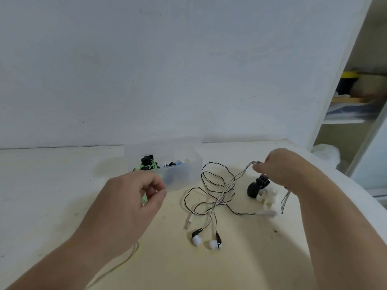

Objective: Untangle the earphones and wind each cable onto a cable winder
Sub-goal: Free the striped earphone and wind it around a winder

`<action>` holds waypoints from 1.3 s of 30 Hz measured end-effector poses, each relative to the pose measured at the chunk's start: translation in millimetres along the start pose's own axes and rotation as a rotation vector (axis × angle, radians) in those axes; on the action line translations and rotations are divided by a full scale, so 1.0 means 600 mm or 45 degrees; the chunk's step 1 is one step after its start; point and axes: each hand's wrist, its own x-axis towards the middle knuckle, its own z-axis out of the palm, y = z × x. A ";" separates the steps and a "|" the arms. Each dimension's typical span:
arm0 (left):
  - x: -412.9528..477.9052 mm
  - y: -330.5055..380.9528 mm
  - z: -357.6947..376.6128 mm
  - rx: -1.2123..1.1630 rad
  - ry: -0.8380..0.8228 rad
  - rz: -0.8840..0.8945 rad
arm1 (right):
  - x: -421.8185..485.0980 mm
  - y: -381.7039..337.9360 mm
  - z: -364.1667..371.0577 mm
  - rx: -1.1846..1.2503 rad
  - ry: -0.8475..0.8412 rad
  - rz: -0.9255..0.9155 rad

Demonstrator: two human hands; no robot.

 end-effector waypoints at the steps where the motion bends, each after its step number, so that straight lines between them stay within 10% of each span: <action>1: 0.000 0.000 0.000 0.000 -0.002 0.011 | -0.001 0.000 -0.002 -0.001 -0.007 0.006; 24: 0.003 -0.003 -0.008 -0.052 0.004 -0.011 | -0.008 0.007 0.001 -0.299 -0.416 -0.124; 39: 0.003 -0.002 -0.014 -0.024 0.034 0.026 | 0.013 0.004 0.025 -0.084 -0.142 -0.132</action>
